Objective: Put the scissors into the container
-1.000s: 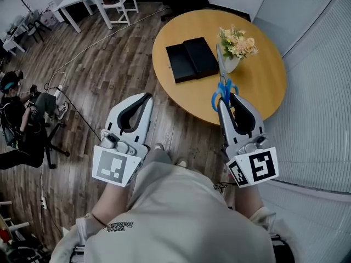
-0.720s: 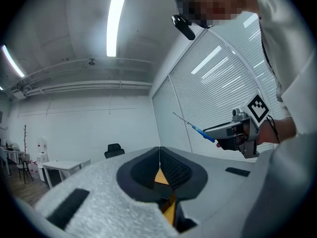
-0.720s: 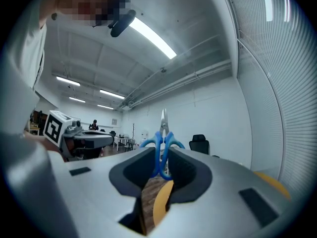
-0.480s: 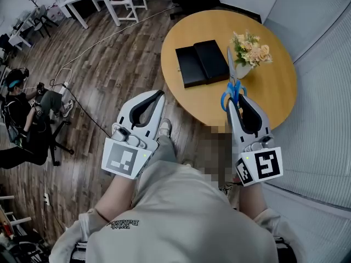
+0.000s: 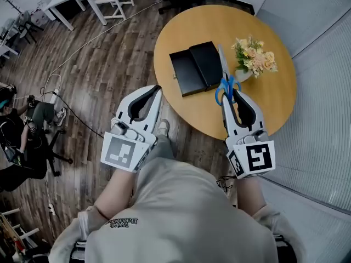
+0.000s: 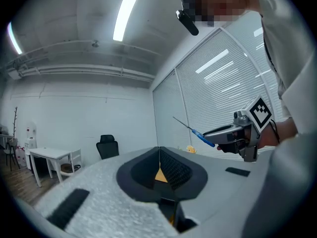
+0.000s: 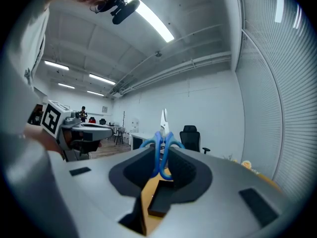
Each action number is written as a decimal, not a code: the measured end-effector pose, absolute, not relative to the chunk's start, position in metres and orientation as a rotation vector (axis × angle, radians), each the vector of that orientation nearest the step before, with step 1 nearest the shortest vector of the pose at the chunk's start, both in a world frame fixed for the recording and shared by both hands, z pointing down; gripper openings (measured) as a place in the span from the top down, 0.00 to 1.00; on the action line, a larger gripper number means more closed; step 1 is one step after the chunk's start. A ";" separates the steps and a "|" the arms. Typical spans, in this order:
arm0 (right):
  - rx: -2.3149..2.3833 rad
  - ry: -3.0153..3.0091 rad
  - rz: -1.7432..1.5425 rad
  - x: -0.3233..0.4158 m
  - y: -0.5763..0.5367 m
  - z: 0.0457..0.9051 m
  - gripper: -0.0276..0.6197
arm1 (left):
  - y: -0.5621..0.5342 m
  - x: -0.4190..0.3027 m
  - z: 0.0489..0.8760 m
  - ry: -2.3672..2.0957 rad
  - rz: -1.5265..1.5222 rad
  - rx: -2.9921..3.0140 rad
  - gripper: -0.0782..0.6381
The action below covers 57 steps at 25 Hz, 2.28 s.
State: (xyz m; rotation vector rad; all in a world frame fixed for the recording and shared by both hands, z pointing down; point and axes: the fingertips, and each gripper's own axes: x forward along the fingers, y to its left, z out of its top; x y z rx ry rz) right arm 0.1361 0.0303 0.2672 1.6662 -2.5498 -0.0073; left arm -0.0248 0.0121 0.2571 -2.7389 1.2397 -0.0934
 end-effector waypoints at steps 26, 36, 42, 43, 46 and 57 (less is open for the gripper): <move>1.705 -2.138 0.227 0.058 -0.148 0.356 0.81 | -0.199 -0.067 0.342 0.916 -0.252 -3.092 0.86; 1.657 -2.068 0.392 0.059 -0.161 0.405 0.81 | -0.215 -0.058 0.396 0.812 -0.392 -3.157 0.86; 1.581 -2.077 0.464 0.062 -0.166 0.435 0.81 | -0.216 -0.053 0.420 0.858 -0.461 -3.184 0.86; 1.562 -2.080 0.470 0.062 -0.167 0.440 0.81 | -0.217 -0.052 0.423 0.867 -0.469 -3.188 0.86; 1.516 -2.080 0.487 0.066 -0.171 0.455 0.81 | -0.217 -0.049 0.433 0.887 -0.499 -3.196 0.86; 1.422 -2.033 0.542 0.078 -0.174 0.509 0.81 | -0.223 -0.041 0.461 0.968 -0.578 -3.233 0.86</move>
